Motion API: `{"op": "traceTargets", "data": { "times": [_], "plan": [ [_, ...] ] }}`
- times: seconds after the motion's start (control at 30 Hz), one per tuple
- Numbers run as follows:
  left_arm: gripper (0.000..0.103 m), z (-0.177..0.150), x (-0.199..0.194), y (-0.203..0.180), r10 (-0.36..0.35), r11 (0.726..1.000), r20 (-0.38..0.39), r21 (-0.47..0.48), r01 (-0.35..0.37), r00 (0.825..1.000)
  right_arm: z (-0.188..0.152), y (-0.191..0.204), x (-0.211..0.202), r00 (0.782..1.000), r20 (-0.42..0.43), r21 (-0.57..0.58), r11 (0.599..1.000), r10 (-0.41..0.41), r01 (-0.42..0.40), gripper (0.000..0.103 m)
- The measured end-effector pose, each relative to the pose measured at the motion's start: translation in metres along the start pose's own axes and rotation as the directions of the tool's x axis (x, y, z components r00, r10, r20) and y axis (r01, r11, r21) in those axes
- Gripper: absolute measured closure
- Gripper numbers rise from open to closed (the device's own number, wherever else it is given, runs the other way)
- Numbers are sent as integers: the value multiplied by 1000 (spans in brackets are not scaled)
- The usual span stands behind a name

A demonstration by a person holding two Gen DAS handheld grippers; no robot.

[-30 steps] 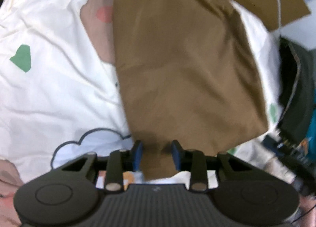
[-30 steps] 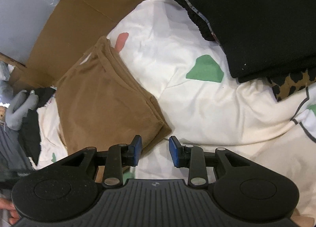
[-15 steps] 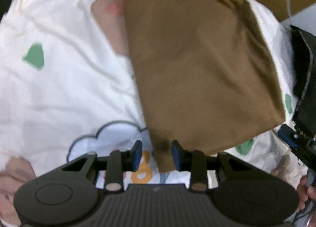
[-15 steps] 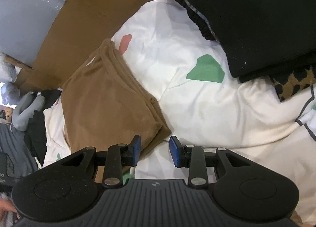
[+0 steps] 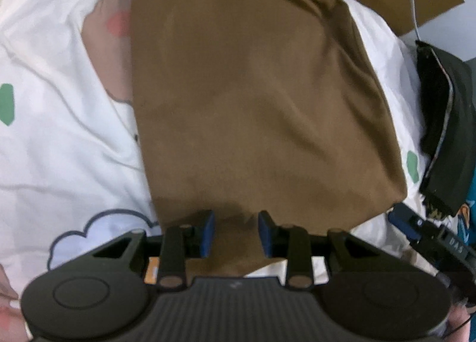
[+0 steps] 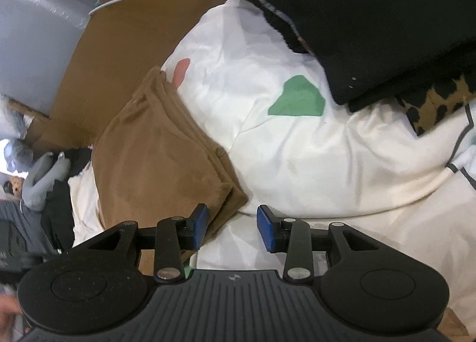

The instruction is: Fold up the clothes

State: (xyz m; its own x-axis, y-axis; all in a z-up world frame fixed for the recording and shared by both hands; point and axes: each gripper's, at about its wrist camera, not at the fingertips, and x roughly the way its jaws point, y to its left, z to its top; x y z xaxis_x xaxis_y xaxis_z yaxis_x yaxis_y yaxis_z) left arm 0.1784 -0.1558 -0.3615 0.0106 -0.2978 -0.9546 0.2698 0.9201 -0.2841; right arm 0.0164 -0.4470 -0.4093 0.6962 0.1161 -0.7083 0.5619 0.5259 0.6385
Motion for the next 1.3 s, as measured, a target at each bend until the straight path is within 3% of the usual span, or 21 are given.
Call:
{"op": "traceTargets", "data": {
  "times": [0.4,0.63,0.73,0.87,1.07,1.3],
  "plan": [
    [76,-26,-9,28,-67,997,-45,-31,65,997,1,-6,3,999,35,27,1000,13,-14,60],
    [76,-35,-30,44,-156,978,44,-134,161,987,2,-4,3,1000,28,11,1000,3,-4,59],
    [68,-37,-40,51,-189,964,92,-173,202,978,2,-1,5,1000,19,-2,1000,4,-3,59],
    [66,-39,-33,62,-213,950,120,-206,234,970,1,0,10,1000,1,-4,1000,10,-10,59],
    [65,-43,-22,88,-252,921,150,-267,284,956,-3,-4,21,998,-31,70,996,62,-60,59],
    [64,-57,-11,104,-302,896,172,-285,341,938,0,-21,28,987,0,201,967,160,-157,59]
  ]
}}
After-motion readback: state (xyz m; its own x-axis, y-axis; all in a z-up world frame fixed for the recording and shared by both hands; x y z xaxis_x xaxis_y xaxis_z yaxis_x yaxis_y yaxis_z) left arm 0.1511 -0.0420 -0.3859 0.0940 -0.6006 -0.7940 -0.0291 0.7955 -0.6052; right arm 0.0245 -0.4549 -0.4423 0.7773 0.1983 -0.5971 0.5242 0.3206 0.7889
